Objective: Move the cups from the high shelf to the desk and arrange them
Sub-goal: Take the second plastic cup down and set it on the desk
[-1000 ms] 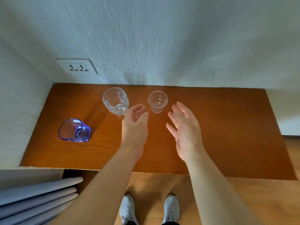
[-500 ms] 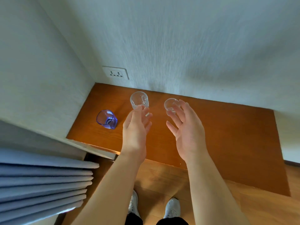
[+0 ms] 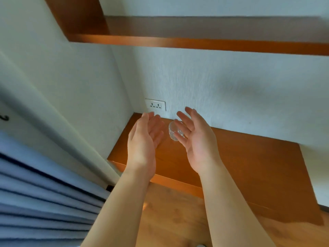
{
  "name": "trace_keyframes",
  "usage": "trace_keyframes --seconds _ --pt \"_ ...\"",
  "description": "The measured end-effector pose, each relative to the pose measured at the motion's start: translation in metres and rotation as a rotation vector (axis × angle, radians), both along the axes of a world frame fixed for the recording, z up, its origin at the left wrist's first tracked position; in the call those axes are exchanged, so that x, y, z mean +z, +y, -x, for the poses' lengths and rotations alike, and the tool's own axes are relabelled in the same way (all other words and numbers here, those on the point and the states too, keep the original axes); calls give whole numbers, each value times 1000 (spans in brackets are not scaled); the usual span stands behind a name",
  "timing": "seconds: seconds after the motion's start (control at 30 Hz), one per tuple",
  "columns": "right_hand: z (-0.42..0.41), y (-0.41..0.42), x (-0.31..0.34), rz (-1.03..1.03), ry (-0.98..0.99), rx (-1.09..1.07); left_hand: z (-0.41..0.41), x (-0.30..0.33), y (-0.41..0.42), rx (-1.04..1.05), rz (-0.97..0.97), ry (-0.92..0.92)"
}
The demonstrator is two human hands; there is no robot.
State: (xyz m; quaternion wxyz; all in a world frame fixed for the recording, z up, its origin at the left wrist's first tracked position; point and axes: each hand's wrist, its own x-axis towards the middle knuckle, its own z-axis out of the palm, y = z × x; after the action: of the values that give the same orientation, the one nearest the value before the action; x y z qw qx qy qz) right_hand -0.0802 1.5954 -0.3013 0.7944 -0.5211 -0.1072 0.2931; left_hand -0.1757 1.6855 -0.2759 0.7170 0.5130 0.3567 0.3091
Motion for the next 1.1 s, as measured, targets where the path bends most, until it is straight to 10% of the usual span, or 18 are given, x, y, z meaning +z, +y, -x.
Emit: trace_keyframes --seconds 0.53,1.1 --pt "129 78 192 -46 -342 -161 141 175 116 -87 -192 -294" --pt "90 85 437 -208 -743 -320 95 417 147 -173 -533 -632"
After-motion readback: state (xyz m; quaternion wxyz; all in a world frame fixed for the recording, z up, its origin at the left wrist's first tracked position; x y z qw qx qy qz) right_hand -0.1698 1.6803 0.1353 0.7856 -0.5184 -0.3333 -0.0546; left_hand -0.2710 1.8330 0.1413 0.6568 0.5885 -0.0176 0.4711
